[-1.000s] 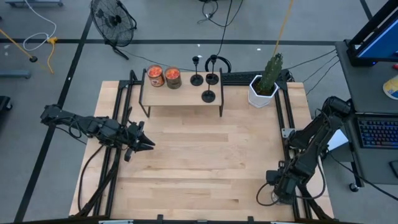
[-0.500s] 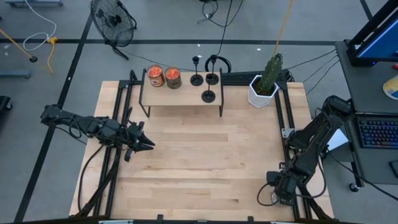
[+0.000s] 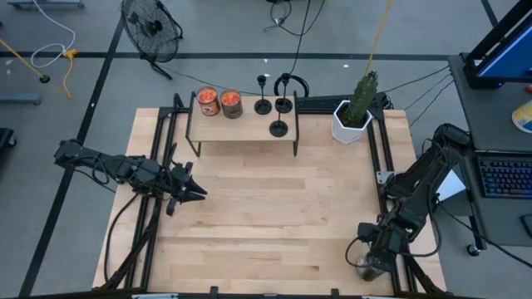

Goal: Pick & Place candle stick holders
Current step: Put the brown scented candle can on the shelf

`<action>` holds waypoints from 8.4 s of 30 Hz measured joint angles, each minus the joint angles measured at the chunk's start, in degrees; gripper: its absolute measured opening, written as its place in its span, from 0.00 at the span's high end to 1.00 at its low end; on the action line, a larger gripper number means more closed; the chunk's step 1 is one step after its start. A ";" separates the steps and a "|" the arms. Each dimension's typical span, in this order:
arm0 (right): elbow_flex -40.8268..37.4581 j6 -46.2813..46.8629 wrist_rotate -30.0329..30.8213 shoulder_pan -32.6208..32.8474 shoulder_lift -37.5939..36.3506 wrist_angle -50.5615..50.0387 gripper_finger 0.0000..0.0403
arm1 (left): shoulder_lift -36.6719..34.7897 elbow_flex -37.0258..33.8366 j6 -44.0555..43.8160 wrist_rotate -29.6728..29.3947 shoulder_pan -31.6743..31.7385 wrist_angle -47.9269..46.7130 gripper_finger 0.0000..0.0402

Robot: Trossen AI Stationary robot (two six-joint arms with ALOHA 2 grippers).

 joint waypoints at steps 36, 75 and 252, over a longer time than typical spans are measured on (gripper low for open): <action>12.45 -33.37 10.54 -34.78 2.94 10.47 1.00 | 2.97 0.00 -7.94 -14.86 0.01 13.66 0.78; 44.62 -81.11 22.76 -52.11 24.58 -1.63 1.00 | 32.38 10.93 -3.89 -17.78 -1.15 35.69 0.78; 48.04 -81.27 8.53 -57.62 34.72 11.26 1.00 | 61.84 29.42 1.04 3.86 12.22 22.92 0.12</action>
